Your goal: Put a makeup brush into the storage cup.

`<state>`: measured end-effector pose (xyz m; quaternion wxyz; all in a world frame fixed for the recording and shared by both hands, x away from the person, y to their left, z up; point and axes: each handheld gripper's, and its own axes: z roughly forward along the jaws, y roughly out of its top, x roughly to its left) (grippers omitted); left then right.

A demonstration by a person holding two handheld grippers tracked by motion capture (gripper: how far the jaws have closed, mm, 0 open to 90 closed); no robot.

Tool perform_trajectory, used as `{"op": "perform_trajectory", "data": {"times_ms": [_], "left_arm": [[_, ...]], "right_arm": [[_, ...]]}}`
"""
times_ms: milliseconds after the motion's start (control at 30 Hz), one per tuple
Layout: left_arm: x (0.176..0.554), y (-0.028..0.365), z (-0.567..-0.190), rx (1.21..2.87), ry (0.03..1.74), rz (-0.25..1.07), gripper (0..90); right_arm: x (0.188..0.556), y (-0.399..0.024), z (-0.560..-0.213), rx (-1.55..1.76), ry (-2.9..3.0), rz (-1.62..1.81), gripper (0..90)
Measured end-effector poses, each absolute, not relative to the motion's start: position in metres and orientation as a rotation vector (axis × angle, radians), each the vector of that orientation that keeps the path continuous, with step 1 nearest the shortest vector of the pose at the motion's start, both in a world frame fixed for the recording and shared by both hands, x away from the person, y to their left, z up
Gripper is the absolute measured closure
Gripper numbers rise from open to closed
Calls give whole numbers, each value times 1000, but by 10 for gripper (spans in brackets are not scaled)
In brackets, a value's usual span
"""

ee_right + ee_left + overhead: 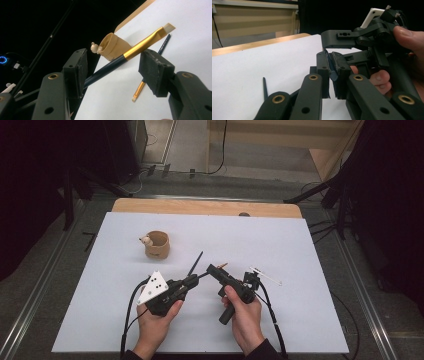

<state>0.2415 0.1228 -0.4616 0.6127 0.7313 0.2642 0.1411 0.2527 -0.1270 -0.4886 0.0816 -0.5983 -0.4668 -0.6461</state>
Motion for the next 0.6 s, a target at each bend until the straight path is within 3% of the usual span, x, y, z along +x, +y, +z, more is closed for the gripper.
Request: {"op": "perform_trajectory", "data": {"times_ms": [600], "left_arm": [[237, 115, -465, 1704, 585, 305, 859]], "right_arm": [[255, -133, -494, -1781, -1332, -1873, 594]]}}
